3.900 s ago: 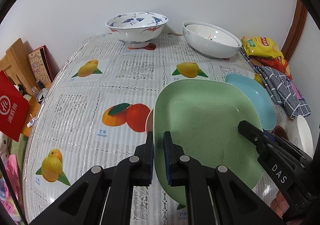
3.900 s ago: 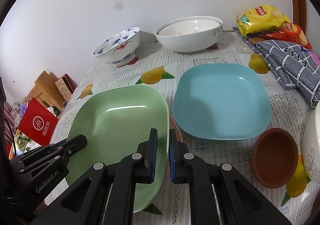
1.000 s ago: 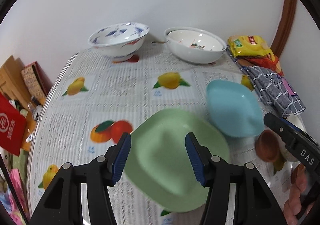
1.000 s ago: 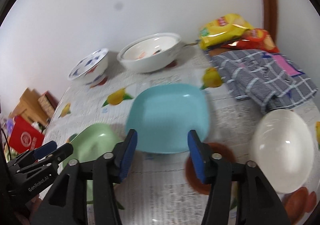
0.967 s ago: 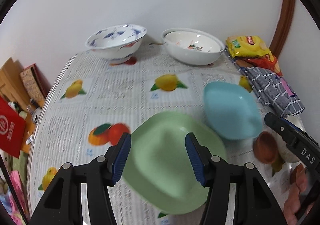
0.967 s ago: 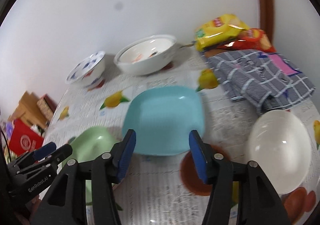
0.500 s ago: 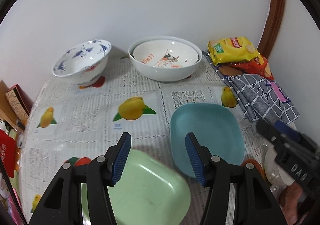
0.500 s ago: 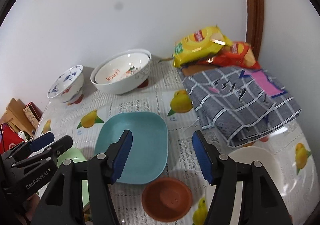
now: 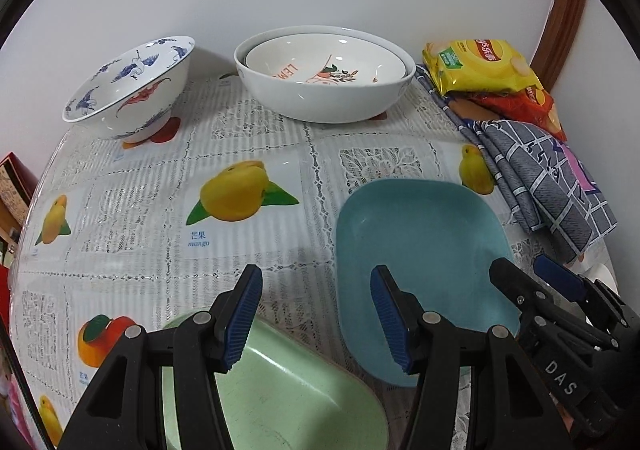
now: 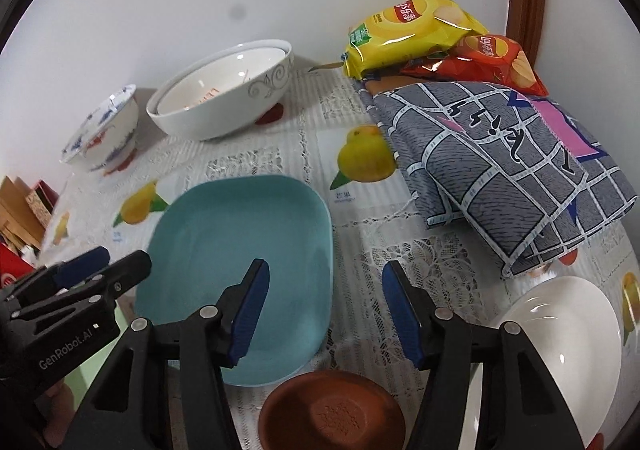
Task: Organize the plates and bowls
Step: 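Move both tools to the rim of the blue square plate, then close the left tool on the blue plate rim while the right tool grips it too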
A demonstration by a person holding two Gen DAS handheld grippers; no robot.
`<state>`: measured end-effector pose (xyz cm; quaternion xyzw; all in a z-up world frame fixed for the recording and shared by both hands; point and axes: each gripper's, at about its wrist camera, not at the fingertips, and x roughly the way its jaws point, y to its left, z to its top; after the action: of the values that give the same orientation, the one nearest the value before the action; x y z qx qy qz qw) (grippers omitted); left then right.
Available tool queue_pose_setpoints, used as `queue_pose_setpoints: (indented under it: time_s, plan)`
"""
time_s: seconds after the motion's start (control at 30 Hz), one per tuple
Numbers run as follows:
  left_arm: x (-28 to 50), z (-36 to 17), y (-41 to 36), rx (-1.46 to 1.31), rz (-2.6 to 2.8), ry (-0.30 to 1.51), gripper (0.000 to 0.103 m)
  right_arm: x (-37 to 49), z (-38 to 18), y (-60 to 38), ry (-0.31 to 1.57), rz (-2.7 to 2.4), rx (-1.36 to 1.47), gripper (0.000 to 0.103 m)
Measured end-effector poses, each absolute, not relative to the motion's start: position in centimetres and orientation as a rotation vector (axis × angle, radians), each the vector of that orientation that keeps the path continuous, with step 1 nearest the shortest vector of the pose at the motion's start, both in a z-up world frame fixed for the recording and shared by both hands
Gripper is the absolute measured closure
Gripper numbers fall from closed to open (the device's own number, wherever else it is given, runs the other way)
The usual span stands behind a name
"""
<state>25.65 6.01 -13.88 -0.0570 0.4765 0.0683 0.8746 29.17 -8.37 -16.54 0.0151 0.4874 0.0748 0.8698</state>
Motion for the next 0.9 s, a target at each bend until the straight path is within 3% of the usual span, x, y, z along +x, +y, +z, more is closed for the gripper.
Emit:
queue_pose_setpoints:
  time_s: [0.13,0.27,0.53,0.63,0.73,0.87,0.9]
  plan:
    - [26.0,-14.3,5.7,-0.118,0.129,1.000,0.049,29.0,-16.6,-8.2,1.006,0.144,0.019,0.045]
    - [26.2,-14.8,5.4,-0.112,0.124,1.006,0.049,28.9,-16.4,-7.9,0.997,0.155,0.014,0.058]
    - [26.4,-15.2,5.4,-0.122,0.115,1.011,0.054,29.3,-17.7,-6.8,1.033,0.124,-0.033,0.061]
    - [26.6,-15.6,5.5,-0.129,0.117,1.023,0.060,29.5,-18.2,-6.7,1.045,0.126,-0.023,0.064]
    - [26.7,-16.0,5.4,-0.126,0.113,1.034,0.068,29.8,-19.1,-6.6,1.066,0.124,-0.021,0.075]
    - [26.8,-16.5,5.0,-0.123,0.089,1.047,0.094,29.7,-19.2,-6.6,1.052,0.123,-0.004,0.088]
    - [26.8,-16.4,4.9,-0.117,0.096,1.044,0.094,29.7,-19.2,-6.6,1.048,0.129,0.004,0.089]
